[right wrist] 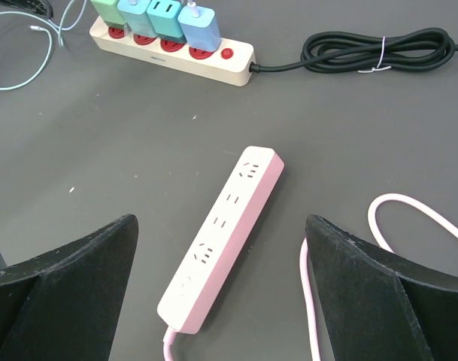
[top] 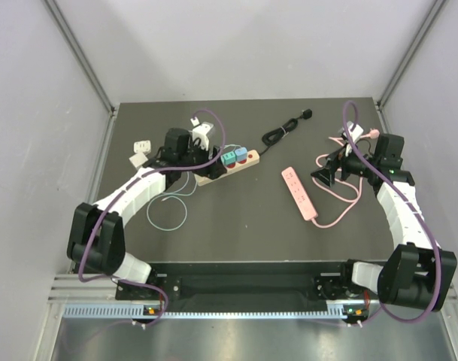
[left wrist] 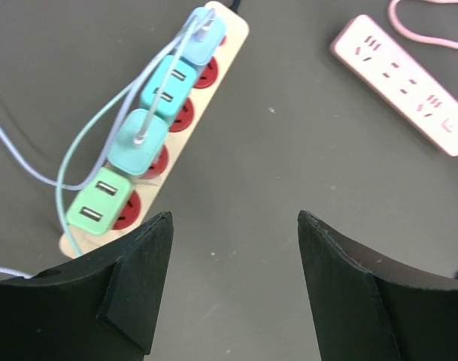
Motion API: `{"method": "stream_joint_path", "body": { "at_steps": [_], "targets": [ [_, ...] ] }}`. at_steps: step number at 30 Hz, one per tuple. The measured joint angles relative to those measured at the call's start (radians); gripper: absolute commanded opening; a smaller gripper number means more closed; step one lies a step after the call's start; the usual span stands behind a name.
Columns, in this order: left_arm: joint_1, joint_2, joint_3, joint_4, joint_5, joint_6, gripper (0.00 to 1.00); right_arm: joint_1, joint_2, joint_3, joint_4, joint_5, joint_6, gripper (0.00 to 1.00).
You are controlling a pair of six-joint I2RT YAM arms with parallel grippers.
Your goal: Pull the plug off the socket
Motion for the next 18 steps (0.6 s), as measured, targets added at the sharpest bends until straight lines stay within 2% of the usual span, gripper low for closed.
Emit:
{"method": "stream_joint_path", "body": {
  "at_steps": [13,18],
  "targets": [
    [0.000,0.144,0.071,-0.039,-0.104,0.124,0.75,-0.006,0.000,0.000,0.000,-0.008,0.000,0.92],
    [0.000,0.153,0.090,-0.044,-0.134,0.148,0.76,-0.007,0.000,0.000,0.000,-0.012,0.000,0.92]
  ]
}}
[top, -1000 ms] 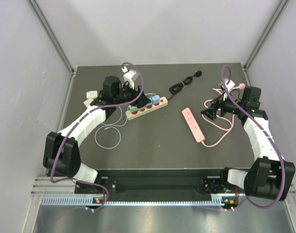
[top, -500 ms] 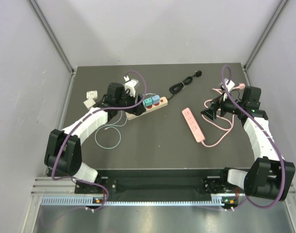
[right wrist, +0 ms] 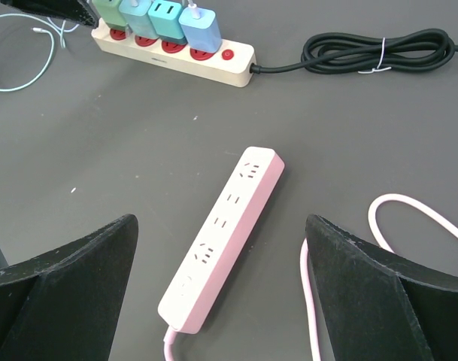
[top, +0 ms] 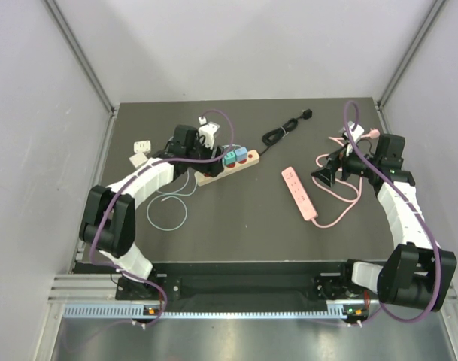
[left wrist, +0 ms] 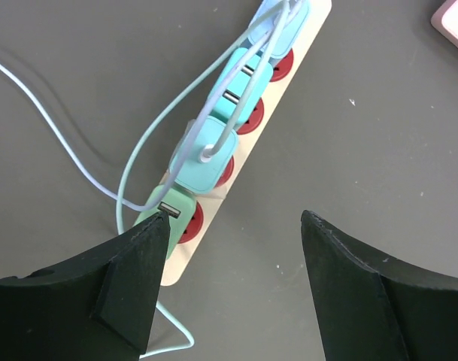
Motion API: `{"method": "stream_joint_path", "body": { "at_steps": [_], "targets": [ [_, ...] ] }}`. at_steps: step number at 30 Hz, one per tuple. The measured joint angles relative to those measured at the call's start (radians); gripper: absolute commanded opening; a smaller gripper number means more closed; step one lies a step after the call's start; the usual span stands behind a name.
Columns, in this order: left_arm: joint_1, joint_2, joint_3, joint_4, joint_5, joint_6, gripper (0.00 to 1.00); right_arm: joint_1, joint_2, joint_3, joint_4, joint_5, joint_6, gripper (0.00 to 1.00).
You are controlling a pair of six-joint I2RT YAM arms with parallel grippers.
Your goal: Pull the plug off the socket
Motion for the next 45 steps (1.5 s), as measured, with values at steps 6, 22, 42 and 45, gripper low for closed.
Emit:
{"method": "stream_joint_path", "body": {
  "at_steps": [6,22,42,45],
  "targets": [
    [0.002,0.000,0.008,-0.006,-0.031,0.007,0.75,-0.005,0.000,0.000,0.000,-0.002,0.000,0.92],
    [0.002,-0.115,-0.053,-0.072,-0.054,-0.085,0.74,-0.006,0.000,0.000,0.000,-0.004,0.000,0.93],
    [0.002,-0.003,-0.075,-0.108,-0.109,-0.200,0.80,-0.017,0.000,0.000,-0.001,-0.020,0.000,0.93],
    [0.002,0.039,-0.072,-0.109,-0.145,-0.203,0.81,-0.017,0.000,0.000,-0.001,-0.020,0.000,0.93]
  ]
}}
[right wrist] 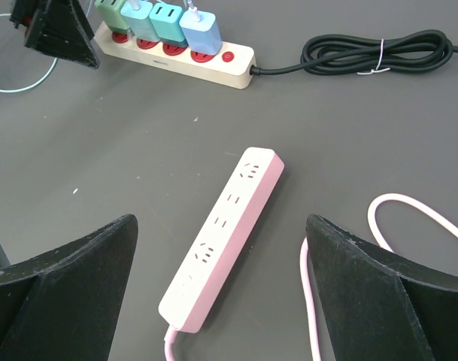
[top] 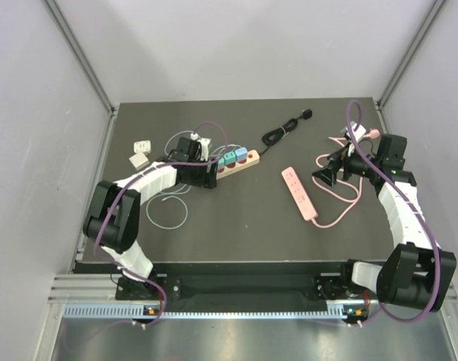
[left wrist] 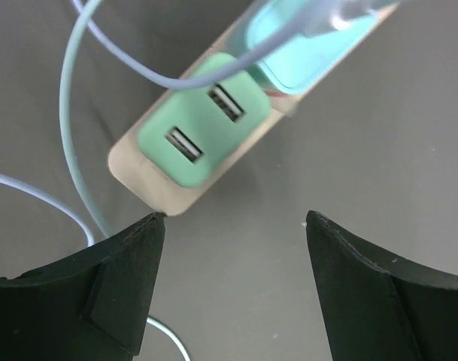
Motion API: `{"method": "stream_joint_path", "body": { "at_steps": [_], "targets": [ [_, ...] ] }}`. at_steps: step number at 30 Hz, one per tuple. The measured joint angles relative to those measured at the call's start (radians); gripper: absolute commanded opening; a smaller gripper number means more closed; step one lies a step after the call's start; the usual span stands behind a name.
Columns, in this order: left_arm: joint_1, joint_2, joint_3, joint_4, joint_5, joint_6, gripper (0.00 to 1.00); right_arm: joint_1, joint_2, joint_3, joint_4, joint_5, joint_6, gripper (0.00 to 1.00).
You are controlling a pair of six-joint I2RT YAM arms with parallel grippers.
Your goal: Pull the plug off the socket
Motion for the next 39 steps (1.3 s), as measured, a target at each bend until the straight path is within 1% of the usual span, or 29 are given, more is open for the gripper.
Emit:
{"method": "stream_joint_path", "body": {
  "at_steps": [6,11,15,22,28,32,35,36,39],
  "targets": [
    [0.001,0.068,0.062,-0.025,-0.071,0.010,0.81,0.000,0.000,0.000,-0.001,-0.002,0.000,0.93],
    [0.002,0.110,0.124,-0.054,-0.100,0.060,0.81,-0.004,0.000,0.000,-0.001,-0.005,0.000,0.93],
    [0.002,0.117,0.164,-0.069,-0.097,0.119,0.82,-0.008,0.000,0.000,-0.001,-0.006,0.000,0.93],
    [0.002,0.135,0.270,-0.076,-0.043,0.238,0.81,-0.008,0.000,0.000,-0.001,-0.006,0.000,0.93],
    [0.008,0.211,0.347,-0.140,0.010,0.317,0.75,-0.008,0.000,-0.001,-0.002,-0.006,0.000,0.93],
    [0.013,0.232,0.364,-0.191,0.031,0.349,0.73,-0.009,0.000,-0.001,-0.002,-0.006,0.000,0.93],
    [0.014,0.232,0.364,-0.209,0.036,0.363,0.69,-0.009,0.000,-0.001,-0.002,-0.006,0.000,0.93],
    [0.014,0.232,0.364,-0.211,0.037,0.367,0.65,-0.009,0.000,-0.001,-0.002,-0.006,0.000,0.93],
    [0.016,0.231,0.364,-0.217,0.038,0.370,0.60,-0.009,0.000,-0.001,-0.002,-0.006,0.000,0.93]
  ]
}}
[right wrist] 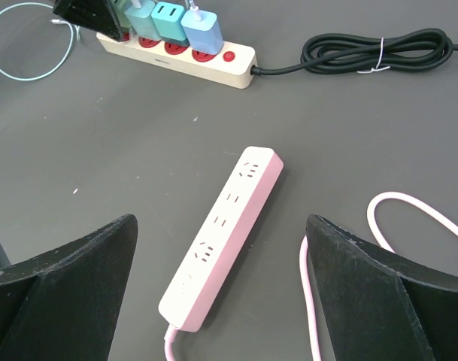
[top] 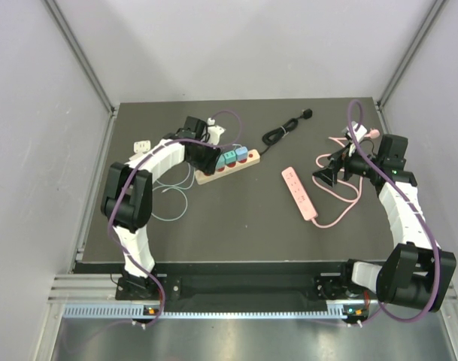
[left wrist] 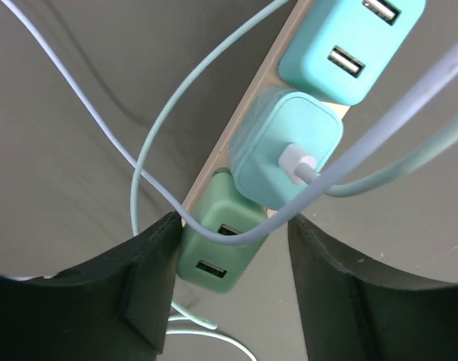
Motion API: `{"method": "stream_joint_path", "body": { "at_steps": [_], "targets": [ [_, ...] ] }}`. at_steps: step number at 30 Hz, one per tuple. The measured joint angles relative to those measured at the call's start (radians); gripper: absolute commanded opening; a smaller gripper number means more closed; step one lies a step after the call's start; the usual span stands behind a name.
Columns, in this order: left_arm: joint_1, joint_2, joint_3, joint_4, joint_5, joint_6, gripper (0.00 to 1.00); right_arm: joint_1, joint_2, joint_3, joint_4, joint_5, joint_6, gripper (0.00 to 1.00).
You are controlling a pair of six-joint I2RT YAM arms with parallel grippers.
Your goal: Pull the plug off the socket
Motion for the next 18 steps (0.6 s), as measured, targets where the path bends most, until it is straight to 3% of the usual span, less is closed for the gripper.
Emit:
{"method": "stream_joint_path", "body": {
  "at_steps": [11,18],
  "targets": [
    [0.003,-0.010,-0.014,0.001,-0.004,-0.026,0.19,-0.006,0.000,0.000,0.000,-0.002,0.000,0.93],
    [-0.026,-0.053,-0.082,0.053,-0.036,-0.101,0.13,-0.006,0.000,0.000,0.000,-0.005,0.000,0.93]
  ]
}}
